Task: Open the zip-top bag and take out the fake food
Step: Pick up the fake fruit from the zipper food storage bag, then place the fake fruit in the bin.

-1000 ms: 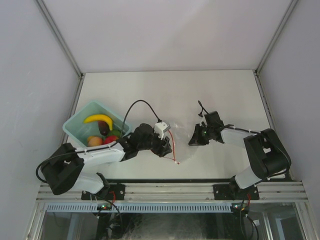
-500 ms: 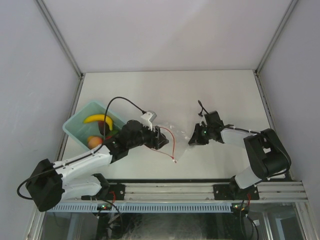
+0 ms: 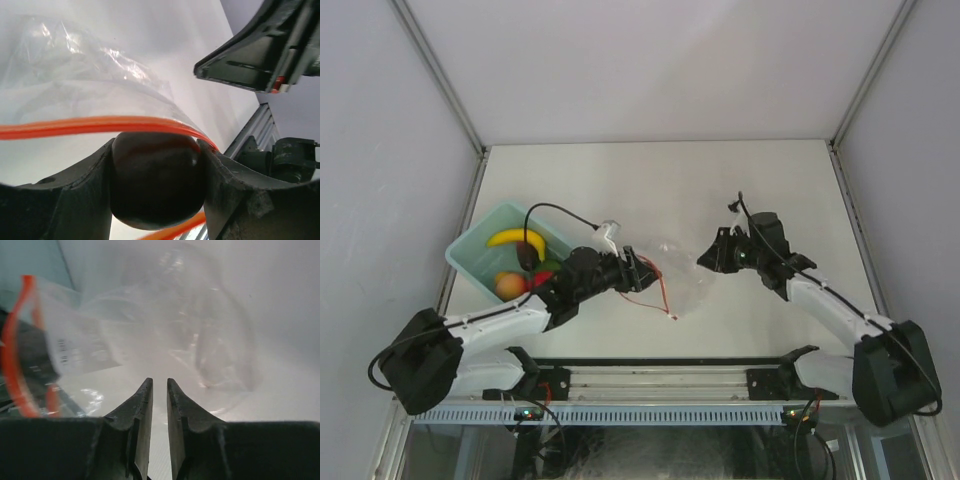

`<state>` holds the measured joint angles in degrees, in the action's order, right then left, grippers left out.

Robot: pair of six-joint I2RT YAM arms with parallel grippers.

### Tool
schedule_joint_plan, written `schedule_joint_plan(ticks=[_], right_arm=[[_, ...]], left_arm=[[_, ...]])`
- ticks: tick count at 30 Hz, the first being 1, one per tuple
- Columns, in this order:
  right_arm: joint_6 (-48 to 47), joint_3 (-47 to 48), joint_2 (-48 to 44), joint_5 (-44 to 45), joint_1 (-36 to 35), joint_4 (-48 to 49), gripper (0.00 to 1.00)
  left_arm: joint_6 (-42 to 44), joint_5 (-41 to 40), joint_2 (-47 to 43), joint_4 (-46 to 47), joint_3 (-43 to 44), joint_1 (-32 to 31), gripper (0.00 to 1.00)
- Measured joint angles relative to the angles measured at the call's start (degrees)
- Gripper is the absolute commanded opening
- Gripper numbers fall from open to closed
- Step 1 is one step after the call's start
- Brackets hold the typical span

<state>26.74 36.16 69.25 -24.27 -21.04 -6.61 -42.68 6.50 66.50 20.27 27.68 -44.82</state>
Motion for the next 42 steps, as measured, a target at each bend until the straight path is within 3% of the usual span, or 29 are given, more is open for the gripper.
schedule_joint_plan(ticks=[6,10,18,29,34,42], right_arm=[[-4.2,-0.5,-10.4,-5.2,0.0,1.3,0.37],[-8.0,-2.8,-18.9,-6.5,-0.8,2.2,0.51],[-13.9,-7.1,-28.9,-8.4,-2.6,6.0,0.55],[-15.0,-7.4,-31.4,-10.6,-4.2,6.0,0.55],[-15.0,-7.4,-33.8,-10.6,-4.7,6.0,0.56],[-15.1,-7.4,-34.9,-10.5,-5.0,5.9,0.57]], left_arm=[[-3.9,3.3,4.8,7.6,-1.0,0.0,0.21],[-2.7,5.5,4.4,6.3,-0.5,0.0,0.20],[8.9,3.7,-2.3,-18.8,6.3,0.2,0.15],[15.1,-10.6,-17.9,-42.4,13.4,3.1,0.04],[15.4,-14.1,-23.4,-46.5,15.5,11.2,0.03],[13.8,-8.9,-23.7,-47.4,16.4,35.4,0.04]])
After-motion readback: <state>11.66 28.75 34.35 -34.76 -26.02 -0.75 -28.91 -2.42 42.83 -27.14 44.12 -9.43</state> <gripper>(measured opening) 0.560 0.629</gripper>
